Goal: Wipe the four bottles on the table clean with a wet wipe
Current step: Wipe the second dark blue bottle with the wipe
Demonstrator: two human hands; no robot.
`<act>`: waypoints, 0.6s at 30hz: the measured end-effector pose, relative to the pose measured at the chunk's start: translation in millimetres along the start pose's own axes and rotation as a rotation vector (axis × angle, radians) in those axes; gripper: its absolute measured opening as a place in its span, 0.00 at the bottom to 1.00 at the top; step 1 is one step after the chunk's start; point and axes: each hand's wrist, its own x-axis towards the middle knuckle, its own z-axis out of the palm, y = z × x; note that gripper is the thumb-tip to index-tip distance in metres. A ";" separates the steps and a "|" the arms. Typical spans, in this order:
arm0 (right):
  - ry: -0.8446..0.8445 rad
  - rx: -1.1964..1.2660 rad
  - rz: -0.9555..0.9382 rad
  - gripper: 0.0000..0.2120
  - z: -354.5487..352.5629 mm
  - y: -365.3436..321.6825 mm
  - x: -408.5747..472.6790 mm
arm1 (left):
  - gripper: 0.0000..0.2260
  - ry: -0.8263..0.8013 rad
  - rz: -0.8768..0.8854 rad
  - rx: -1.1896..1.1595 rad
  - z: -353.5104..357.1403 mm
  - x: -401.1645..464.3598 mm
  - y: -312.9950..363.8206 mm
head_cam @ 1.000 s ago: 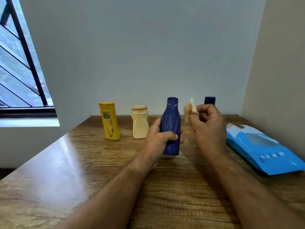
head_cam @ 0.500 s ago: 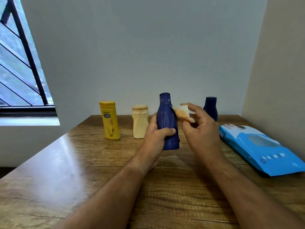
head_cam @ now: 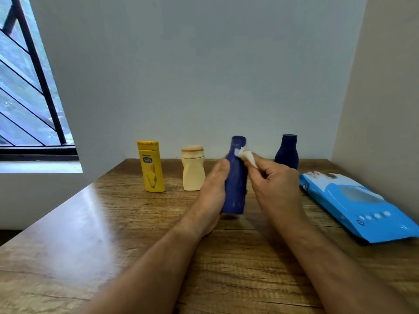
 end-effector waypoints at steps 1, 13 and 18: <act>0.026 0.012 0.017 0.14 -0.5 1.0 1.3 | 0.18 -0.018 -0.026 0.012 2.0 -0.1 -1.3; 0.022 -0.146 -0.003 0.03 -1.4 1.0 4.0 | 0.18 0.181 0.035 0.010 -1.8 7.0 -1.0; 0.101 -0.063 0.013 0.03 -4.1 -0.8 4.7 | 0.18 0.027 -0.026 0.012 0.2 3.7 -3.7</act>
